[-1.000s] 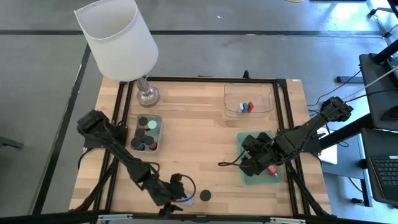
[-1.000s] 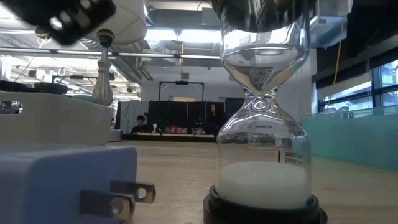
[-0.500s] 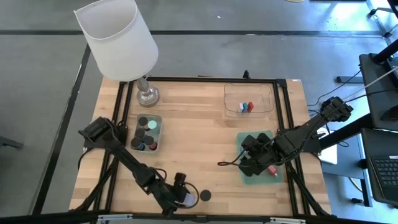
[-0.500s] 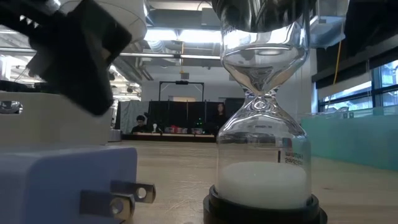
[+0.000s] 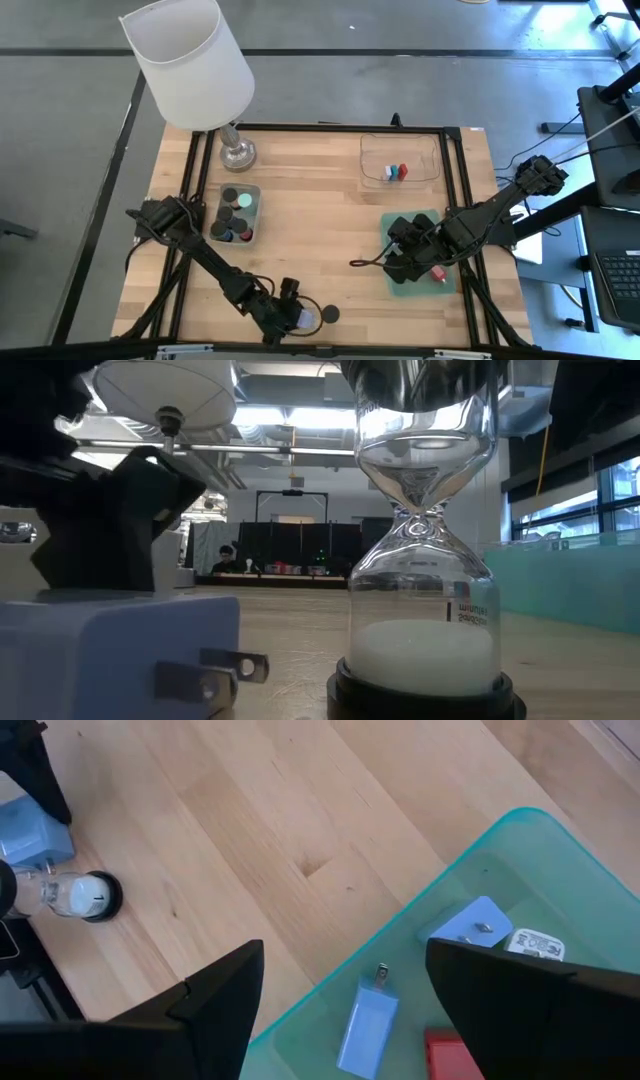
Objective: Pick & Place Office items
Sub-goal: Put the blue charger adapter into the green bin
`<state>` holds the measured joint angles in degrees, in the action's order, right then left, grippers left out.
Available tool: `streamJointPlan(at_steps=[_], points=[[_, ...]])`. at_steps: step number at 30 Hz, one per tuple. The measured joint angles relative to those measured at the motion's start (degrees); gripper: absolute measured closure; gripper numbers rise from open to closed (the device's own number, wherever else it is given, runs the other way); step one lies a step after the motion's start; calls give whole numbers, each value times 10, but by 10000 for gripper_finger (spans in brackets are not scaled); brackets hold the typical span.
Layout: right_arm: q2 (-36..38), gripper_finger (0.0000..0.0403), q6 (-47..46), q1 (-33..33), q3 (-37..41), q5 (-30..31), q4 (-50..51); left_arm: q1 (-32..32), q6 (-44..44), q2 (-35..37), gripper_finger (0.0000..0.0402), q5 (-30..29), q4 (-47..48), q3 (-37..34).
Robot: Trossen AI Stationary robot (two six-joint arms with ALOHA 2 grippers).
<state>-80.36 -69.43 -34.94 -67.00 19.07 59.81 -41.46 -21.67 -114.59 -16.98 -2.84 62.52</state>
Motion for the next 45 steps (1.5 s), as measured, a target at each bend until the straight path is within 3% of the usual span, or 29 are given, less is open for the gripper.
streamJointPlan(at_steps=[6,13,17,21,25,30,40,45], points=[[0,121,0,0,0,0,0,-5,-3,-4,148,-19,-4,0],[0,121,0,0,0,0,0,1,-8,-4,196,-35,-31,0],[0,121,-9,0,0,-5,-6,0,-50,9,196,-44,-37,0],[0,121,-37,0,0,-5,-17,-2,-76,44,196,-110,-33,0],[0,121,-51,0,0,-5,-40,-5,-45,96,196,-175,-11,0],[0,121,-51,0,0,4,-81,2,30,172,194,-191,40,0],[0,121,-8,22,0,142,-230,74,159,233,192,-389,49,0],[0,118,24,67,0,143,-321,114,185,233,191,-421,46,0]])
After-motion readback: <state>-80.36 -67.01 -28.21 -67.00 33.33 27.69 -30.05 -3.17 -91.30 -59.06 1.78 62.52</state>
